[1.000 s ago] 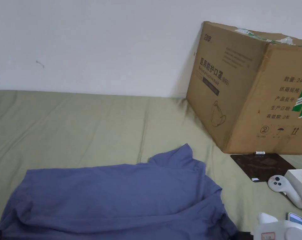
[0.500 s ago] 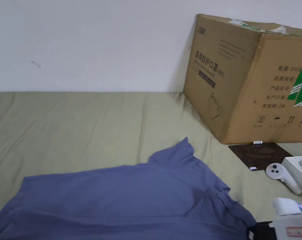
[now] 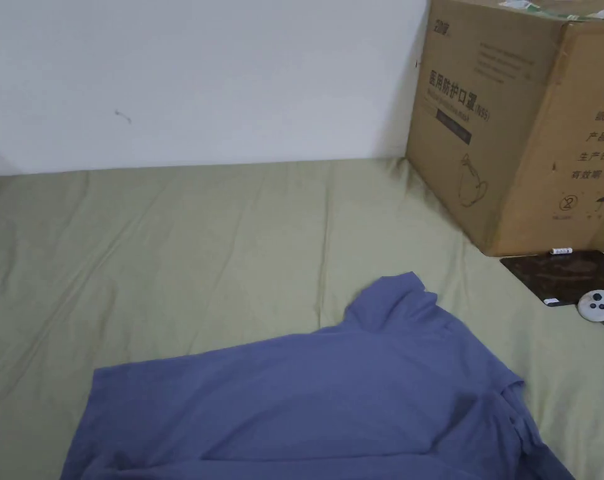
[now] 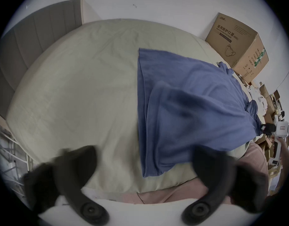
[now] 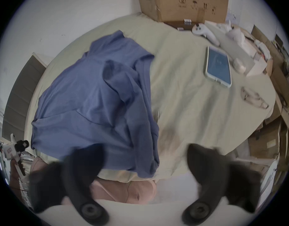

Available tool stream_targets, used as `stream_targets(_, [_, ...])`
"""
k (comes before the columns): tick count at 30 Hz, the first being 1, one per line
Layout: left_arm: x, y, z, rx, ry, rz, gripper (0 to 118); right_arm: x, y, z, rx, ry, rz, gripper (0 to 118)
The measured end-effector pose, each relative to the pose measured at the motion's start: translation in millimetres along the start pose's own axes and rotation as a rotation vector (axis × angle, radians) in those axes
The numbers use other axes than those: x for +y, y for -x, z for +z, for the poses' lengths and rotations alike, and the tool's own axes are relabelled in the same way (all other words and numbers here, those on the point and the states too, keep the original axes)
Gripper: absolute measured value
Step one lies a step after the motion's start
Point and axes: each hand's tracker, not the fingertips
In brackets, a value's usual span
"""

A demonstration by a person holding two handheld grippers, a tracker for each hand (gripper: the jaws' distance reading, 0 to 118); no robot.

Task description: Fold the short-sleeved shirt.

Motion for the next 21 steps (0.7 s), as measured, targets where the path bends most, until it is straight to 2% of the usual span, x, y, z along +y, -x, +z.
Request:
stream_targets(1, [3,-1,7,0.002,-0.04,-0.014,116,3,3,8,0.001,-0.044,0.009,114])
stream_targets(2, [6,-2,19,-0.018,-0.109,-0.022,113,6,7,20,0.002,-0.111,0.012,114])
stream_targets(4, [15,-4,28,-0.003,-0.14,-0.043,113,11,20,45,0.017,-0.221,0.029,114])
stream_targets(7, [28,-22,52,-0.042,-0.288,-0.074,114,18,48,74,0.063,-0.36,0.089,114])
stream_targets(8, [29,-29,60,-0.044,-0.37,-0.072,114,17,59,84,0.095,-0.427,0.116,113])
stream_targets(9, [28,-37,68,-0.06,-0.48,-0.067,112,13,73,95,0.12,-0.56,0.134,111])
stream_targets(10, [26,-41,76,-0.118,-0.559,-0.06,103,9,84,105,0.15,-0.678,0.145,102])
stream_targets(11, [25,-52,86,-0.175,-0.635,-0.051,84,6,95,111,0.178,-0.768,0.157,88])
stream_targets(12, [23,-59,91,-0.189,-0.713,-0.043,49,4,105,116,0.196,-0.84,0.16,59])
stream_targets(13, [22,-70,94,-0.145,-0.783,-0.046,0,5,115,120,0.22,-0.909,0.154,5])
stream_targets(14, [24,-78,94,-0.081,-0.805,-0.058,0,7,123,120,0.231,-0.936,0.146,0])
stream_targets(15, [31,-84,95,0.016,-0.848,-0.083,0,11,132,119,0.228,-0.956,0.125,0])
stream_targets(18, [53,-84,93,-0.06,-0.847,-0.089,0,31,145,109,0.315,-0.935,0.097,0])
stream_targets(20, [89,-82,82,-0.02,-0.757,-0.13,0,42,152,104,0.299,-0.91,0.098,0])
stream_targets(21, [118,-76,65,0.032,-0.625,-0.146,0,47,152,98,0.312,-0.884,0.093,0])
